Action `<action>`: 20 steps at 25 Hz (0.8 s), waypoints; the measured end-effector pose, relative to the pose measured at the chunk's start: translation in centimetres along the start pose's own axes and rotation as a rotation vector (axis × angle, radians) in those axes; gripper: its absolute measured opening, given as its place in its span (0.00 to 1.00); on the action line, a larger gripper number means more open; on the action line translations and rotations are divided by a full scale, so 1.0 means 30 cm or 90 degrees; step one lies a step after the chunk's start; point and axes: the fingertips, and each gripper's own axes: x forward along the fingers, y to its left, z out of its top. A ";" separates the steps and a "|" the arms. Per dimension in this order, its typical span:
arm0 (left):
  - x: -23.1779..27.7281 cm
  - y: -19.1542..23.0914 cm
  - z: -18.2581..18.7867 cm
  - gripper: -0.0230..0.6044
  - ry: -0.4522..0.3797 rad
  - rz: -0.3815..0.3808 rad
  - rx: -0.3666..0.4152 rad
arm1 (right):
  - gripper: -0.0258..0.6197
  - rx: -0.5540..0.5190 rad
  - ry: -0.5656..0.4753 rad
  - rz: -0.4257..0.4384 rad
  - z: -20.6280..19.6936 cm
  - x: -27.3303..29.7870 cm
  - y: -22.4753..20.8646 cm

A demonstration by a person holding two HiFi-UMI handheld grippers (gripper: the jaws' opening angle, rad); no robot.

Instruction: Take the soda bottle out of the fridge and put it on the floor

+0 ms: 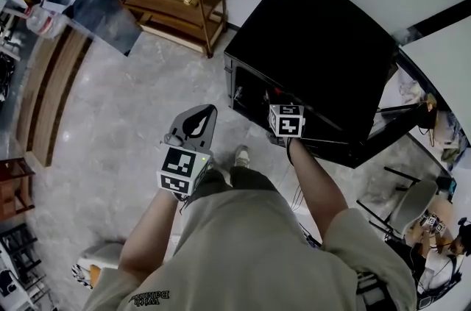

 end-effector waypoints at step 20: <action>-0.071 0.059 -0.066 0.05 0.026 0.034 -0.008 | 0.21 -0.043 -0.003 0.004 0.020 -0.064 0.028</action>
